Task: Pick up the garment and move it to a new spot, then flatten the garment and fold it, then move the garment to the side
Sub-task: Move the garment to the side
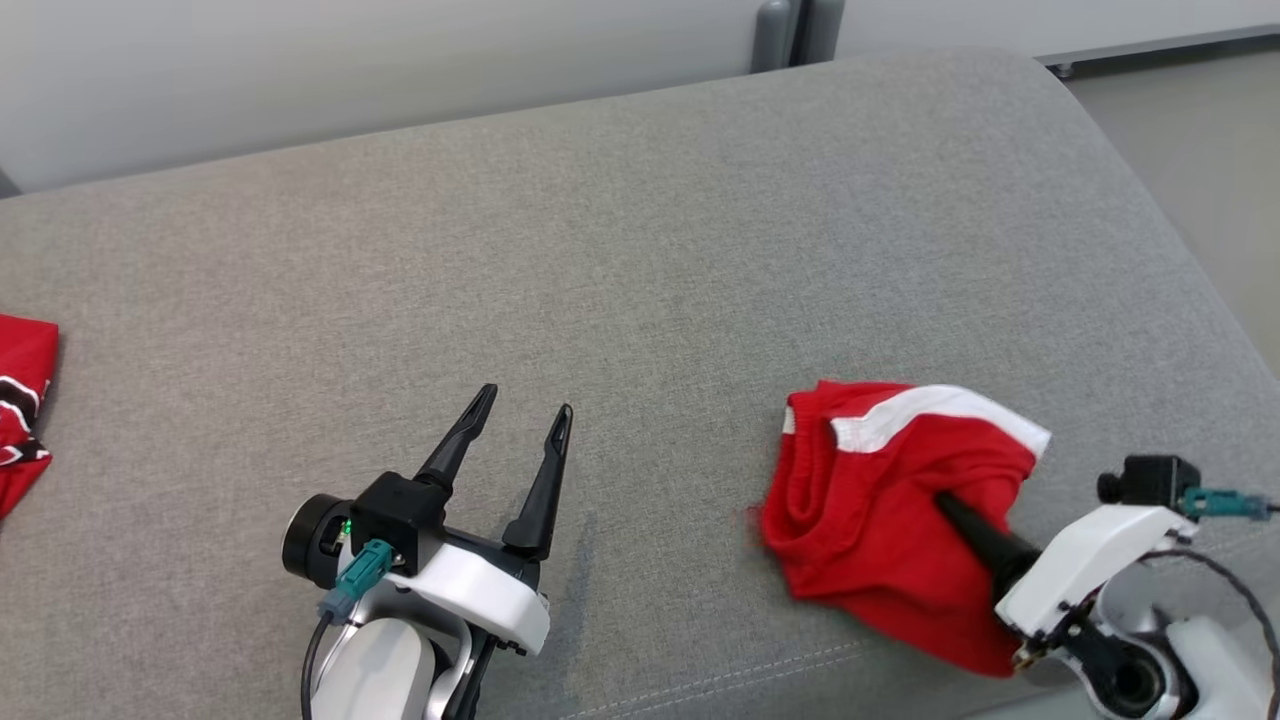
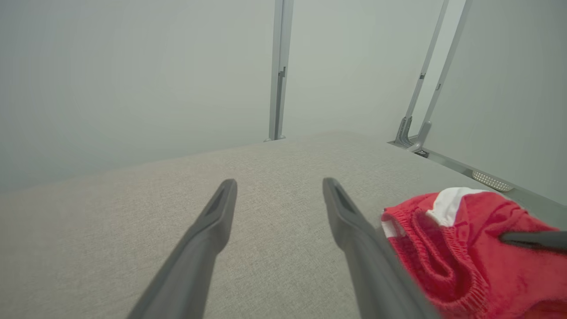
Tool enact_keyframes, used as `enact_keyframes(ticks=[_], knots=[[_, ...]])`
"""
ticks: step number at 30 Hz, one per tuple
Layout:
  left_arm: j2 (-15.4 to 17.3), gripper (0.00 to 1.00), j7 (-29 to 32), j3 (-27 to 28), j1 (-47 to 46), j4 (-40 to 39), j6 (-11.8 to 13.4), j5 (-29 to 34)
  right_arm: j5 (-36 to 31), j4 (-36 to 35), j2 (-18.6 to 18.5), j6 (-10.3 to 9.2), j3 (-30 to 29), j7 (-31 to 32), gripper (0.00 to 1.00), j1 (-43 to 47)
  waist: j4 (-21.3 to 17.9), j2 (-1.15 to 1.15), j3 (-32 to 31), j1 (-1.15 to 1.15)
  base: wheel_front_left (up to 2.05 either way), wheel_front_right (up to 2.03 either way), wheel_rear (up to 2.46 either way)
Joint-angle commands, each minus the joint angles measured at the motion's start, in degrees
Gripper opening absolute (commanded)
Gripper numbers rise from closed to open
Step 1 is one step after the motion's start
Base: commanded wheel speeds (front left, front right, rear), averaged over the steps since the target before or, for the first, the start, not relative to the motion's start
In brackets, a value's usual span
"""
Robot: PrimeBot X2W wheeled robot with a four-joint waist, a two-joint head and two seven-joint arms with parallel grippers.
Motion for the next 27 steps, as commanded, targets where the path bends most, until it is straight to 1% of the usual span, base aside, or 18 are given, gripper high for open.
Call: enact_keyframes(ticks=[1, 7, 8, 10, 14, 15, 17, 20, 27], knots=[[0.4, 1.00, -0.3, 2.0, -1.1, -1.9, -0.3, 0.7, -2.2, -1.0, -2.1, 0.26, 1.2, -1.4, 0.00, -3.3, -0.2, 0.00, 0.7, 0.00, 0.00, 0.00, 0.00], [0.4, 1.00, -0.3, 1.4, -1.7, -2.3, -0.6, 1.6, -8.1, 2.9, -6.2, 0.26, 1.2, -4.9, 0.00, -10.2, 1.5, 0.00, 2.9, 0.00, 0.00, 0.00, 0.00], [0.4, 1.00, -0.3, 1.2, -1.9, -2.3, -0.7, 1.9, -10.1, 5.4, -7.6, 0.26, 1.1, -5.7, 0.00, -12.8, 2.5, 0.00, 3.7, 0.00, 0.00, 0.00, 0.00], [0.4, 1.00, -0.3, 1.0, -2.2, -2.4, -0.8, 2.2, -12.1, 8.4, -9.2, 0.26, 0.9, -6.4, 0.00, -15.4, 3.6, 0.00, 4.5, 0.00, 0.00, 0.00, 0.00], [0.4, 1.00, -0.3, 0.7, -2.7, -2.9, -0.8, 2.9, -14.8, 14.4, -11.6, 0.26, 0.2, -7.1, 0.00, -20.1, 6.0, 0.00, 6.1, 0.00, 0.00, 0.00, 0.00], [0.4, 1.00, -0.3, 0.7, -2.7, -2.9, -0.8, 2.9, -14.8, 14.4, -11.6, 0.26, 0.2, -7.1, 0.00, -20.1, 6.0, 0.00, 6.1, 0.00, 0.00, 0.00, 0.00], [0.4, 1.00, -0.3, 0.5, -3.1, -3.4, -0.8, 3.0, -15.9, 16.8, -12.8, 0.26, 0.2, -7.3, 0.00, -22.3, 7.3, 0.00, 6.7, 0.00, 0.00, 0.00, 0.00], [0.4, 1.00, -0.3, 0.2, -3.5, -4.1, -0.8, 3.1, -15.9, 18.8, -13.4, 0.26, -0.1, -7.4, 0.00, -25.5, 9.1, 0.00, 7.6, 0.00, 0.00, 0.00, 0.00], [0.4, 1.00, -0.3, -0.4, -4.0, -5.0, -0.2, 2.7, -14.5, 18.3, -14.2, 0.26, 2.1, -6.4, 0.00, -32.1, 12.5, 0.00, 8.3, 0.00, 0.00, 0.00, 0.00]])
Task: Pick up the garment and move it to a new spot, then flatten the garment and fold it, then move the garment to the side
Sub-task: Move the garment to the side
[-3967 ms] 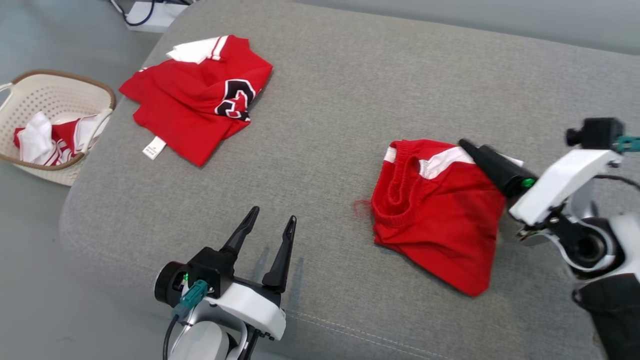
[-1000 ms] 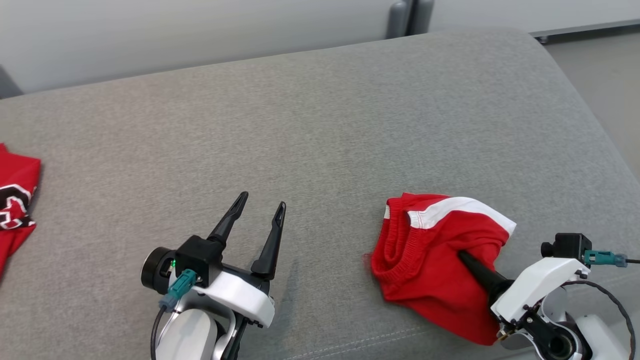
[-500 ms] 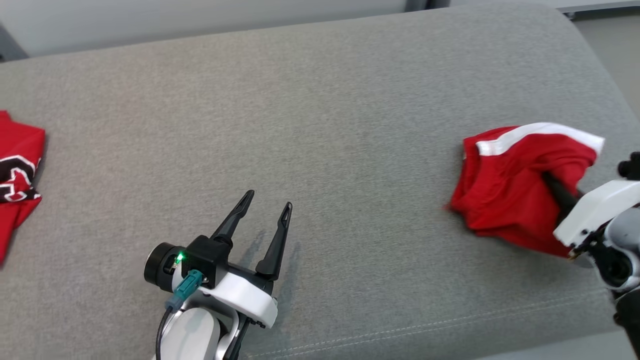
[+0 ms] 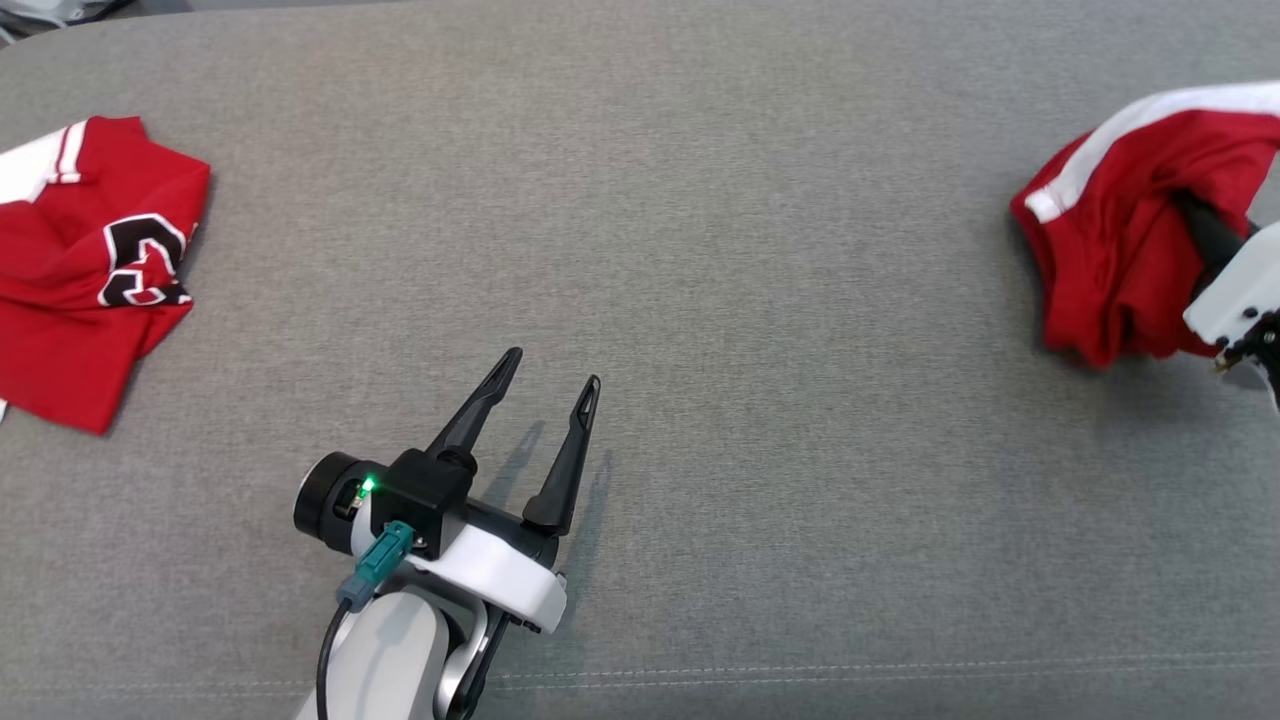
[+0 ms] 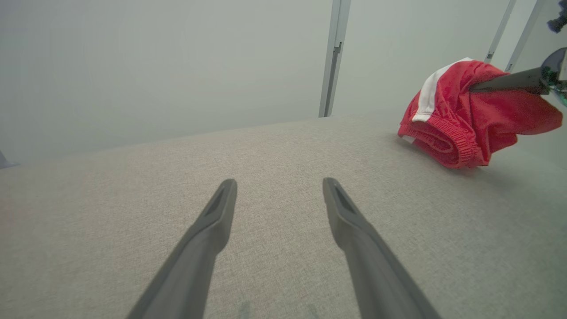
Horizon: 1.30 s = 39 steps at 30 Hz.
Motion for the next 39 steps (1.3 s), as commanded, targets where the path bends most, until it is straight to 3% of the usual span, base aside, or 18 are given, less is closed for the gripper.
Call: enact_keyframes(ticks=[1, 11, 20, 21, 22, 27, 33, 39], knots=[[0.3, 1.00, -0.3, 1.6, -2.0, -1.7, 0.2, 0.1, -0.1, -1.5, -1.5, 0.25, 0.6, 0.0, 0.00, -1.2, 0.8, 0.00, 0.3, 0.00, 0.00, 0.00, 0.00], [0.3, 1.00, -0.3, 1.0, -2.4, -2.7, 0.5, -0.1, -7.2, 9.4, -6.4, 0.25, 1.0, 1.0, 0.00, -7.2, 3.8, 0.00, 2.4, 0.00, 0.00, 0.00, 0.00], [0.3, 1.00, -0.3, 0.0, -3.1, -4.1, 0.8, -0.4, -14.1, 20.0, -10.8, 0.25, -0.8, -2.9, 0.00, -11.0, 6.2, 0.00, 4.5, 0.00, 0.00, 0.00, 0.00], [0.3, 1.00, -0.3, -0.1, -3.1, -4.3, 0.9, -0.3, -15.0, 21.1, -11.2, 0.25, -1.2, -4.0, 0.40, -11.6, 6.3, 0.00, 4.8, 0.00, 0.00, 0.00, 0.00], [0.3, 1.00, -0.3, -0.2, -3.2, -4.5, 1.0, -0.3, -15.9, 21.9, -11.3, 0.25, -1.4, -5.3, 1.00, -12.1, 6.4, 0.00, 5.0, 0.00, 0.00, 0.00, 0.00], [0.3, 1.00, -0.3, -0.3, -3.3, -4.7, 1.4, -0.6, -19.6, 26.0, -11.3, 0.25, -2.4, -10.6, 1.00, -14.0, 6.4, 0.00, 5.4, 0.00, 0.00, 0.00, 0.00], [0.3, 1.00, -0.3, -0.6, -3.5, -4.7, 1.6, -0.9, -23.9, 29.2, -14.3, 0.25, -4.5, -15.7, 1.00, -15.7, 6.0, 0.00, 5.0, 0.00, 0.00, 0.00, 0.00], [0.3, 1.00, -0.3, -0.5, -3.4, -4.6, 1.8, -1.1, -29.5, 30.5, -16.7, 0.25, -10.1, -22.5, 1.00, -16.2, 5.3, 0.00, 3.5, 0.00, 0.00, 0.00, 0.00]])
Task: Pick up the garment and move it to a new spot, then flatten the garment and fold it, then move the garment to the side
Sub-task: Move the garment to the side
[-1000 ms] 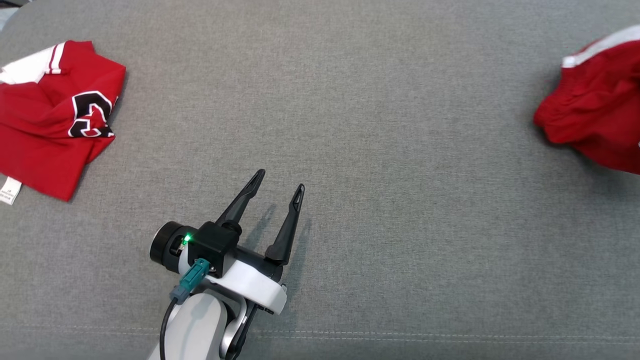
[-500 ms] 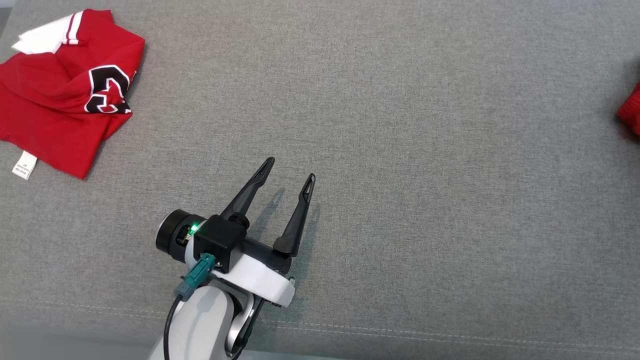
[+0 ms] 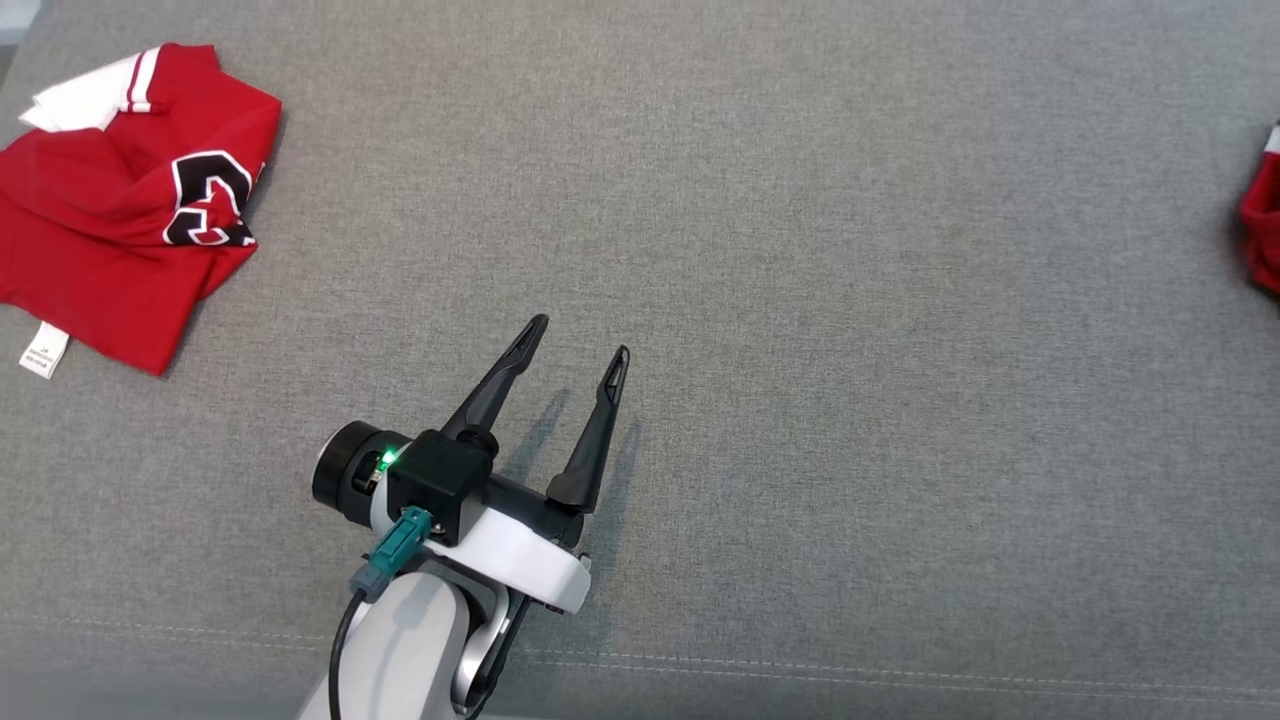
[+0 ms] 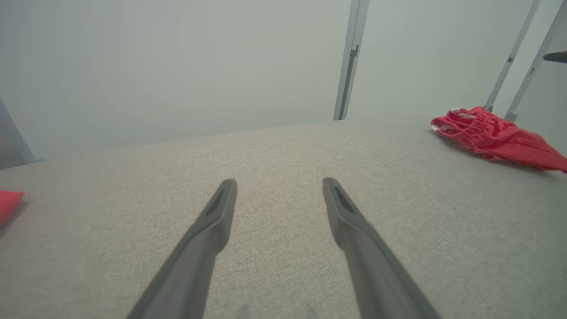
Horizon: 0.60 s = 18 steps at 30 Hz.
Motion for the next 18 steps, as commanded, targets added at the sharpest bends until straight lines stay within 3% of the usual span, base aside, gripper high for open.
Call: enact_keyframes(ticks=[1, 9, 18], knots=[[0.4, 1.00, -0.3, 1.8, -1.6, -1.4, 0.7, -0.4, -1.0, -0.9, -0.6, 0.24, 0.0, -1.2, 1.00, 1.0, -0.3, 0.00, -0.5, 0.00, 0.00, 0.00, 0.00], [0.4, 1.00, -0.3, 3.3, -0.4, -1.0, 0.7, -0.4, -2.8, -5.3, 5.6, 0.24, -2.5, -4.6, 1.00, 3.4, -1.2, 0.00, -3.6, 0.00, 0.00, 0.00, 0.00], [0.4, 1.00, -0.3, 6.2, 2.0, 0.0, 0.5, -0.2, -1.1, -24.5, 12.1, 0.24, -4.5, -4.7, 1.00, 17.0, -2.3, 0.00, -8.7, 0.00, 0.00, 0.00, 0.00]])
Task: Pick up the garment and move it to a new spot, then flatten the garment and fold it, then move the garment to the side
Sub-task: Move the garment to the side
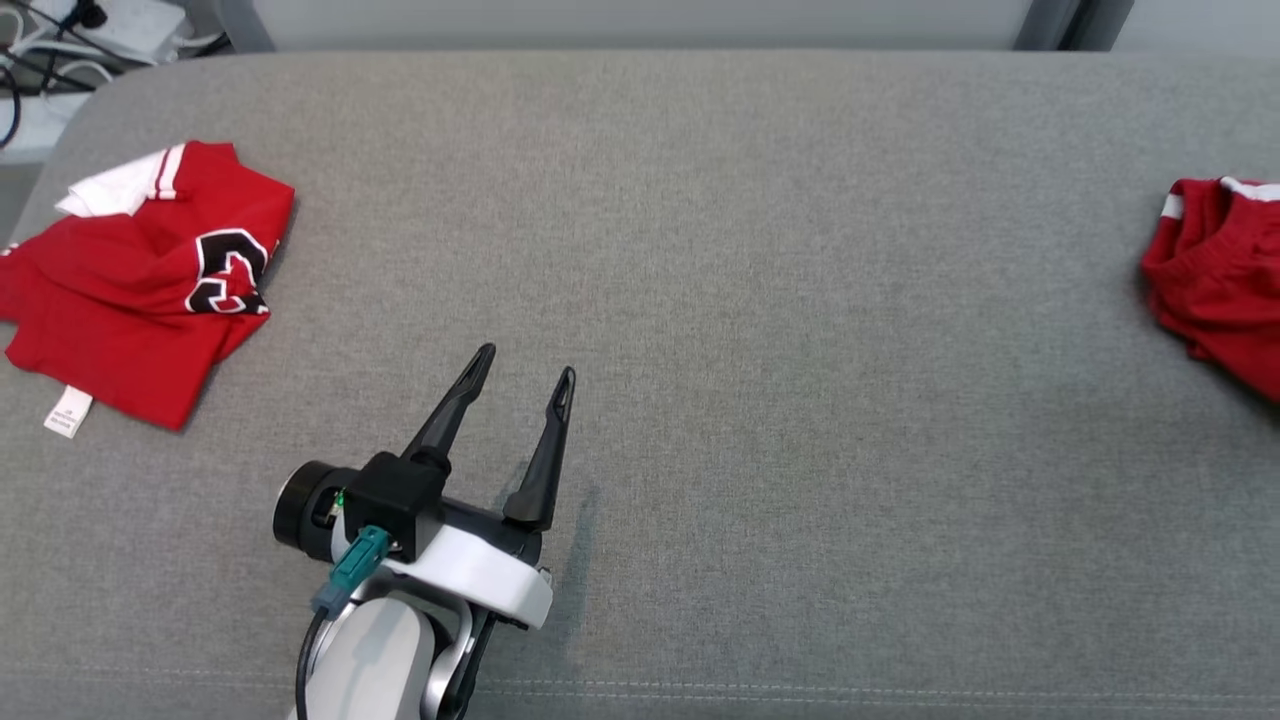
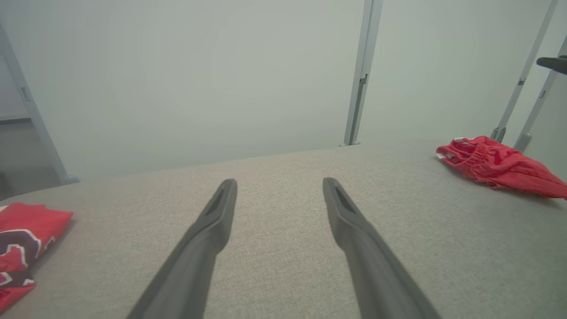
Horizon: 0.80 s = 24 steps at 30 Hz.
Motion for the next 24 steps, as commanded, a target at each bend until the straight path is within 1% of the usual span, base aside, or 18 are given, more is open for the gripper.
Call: enact_keyframes(ticks=[1, 5, 13, 15, 16, 18, 19, 24], knots=[[0.4, 1.00, -0.3, 2.3, -0.3, -1.1, 0.2, -0.2, 0.7, -3.3, -0.1, 0.24, 0.1, -0.8, 1.00, 3.1, -0.3, 0.00, -1.7, 0.00, 0.00, 0.00, 0.00], [0.4, 1.00, -0.3, 3.3, 1.2, -0.2, -0.1, -0.1, 0.4, -9.8, 2.7, 0.24, -0.6, -0.8, 1.00, 10.3, -0.4, 0.00, -4.5, 0.00, 0.00, 0.00, 0.00], [0.6, 1.00, -0.3, 6.1, 4.3, 1.2, -0.3, 0.6, -1.3, -20.3, 8.2, 0.24, -3.7, -0.4, 1.00, 23.1, -0.4, 0.00, -8.8, 0.00, 0.00, 0.00, 0.00], [0.6, 1.00, -0.3, 6.8, 5.0, 1.3, -0.3, 0.9, -1.6, -23.0, 9.7, 0.24, -4.6, 0.1, 1.00, 25.9, -0.4, 0.00, -9.5, 0.00, 0.00, 0.00, 0.00], [0.6, 1.00, -0.3, 7.6, 5.6, 1.4, 0.0, 1.2, -2.4, -26.0, 11.3, 0.24, -5.5, 0.4, 1.00, 28.6, -0.3, 0.00, -10.1, 0.00, 0.00, 0.00, 0.00], [0.7, 1.00, -0.3, 8.5, 6.2, 1.7, 0.3, 1.5, -2.9, -28.9, 13.0, 0.24, -6.3, 1.0, 1.00, 31.1, -0.3, 0.00, -10.7, 0.00, 0.00, 0.00, 0.00], [0.7, 1.00, -0.3, 8.5, 6.2, 1.7, 0.3, 1.5, -2.9, -28.9, 13.0, 0.24, -6.3, 1.0, 1.00, 31.1, -0.3, 0.00, -10.7, 0.00, 0.00, 0.00, 0.00], [0.7, 1.00, -0.3, 10.2, 7.7, 2.1, 1.0, 2.4, -4.6, -34.7, 15.6, 0.24, -7.6, 2.8, 1.00, 36.6, -0.3, 0.00, -12.1, 0.00, 0.00, 0.00, 0.00]])
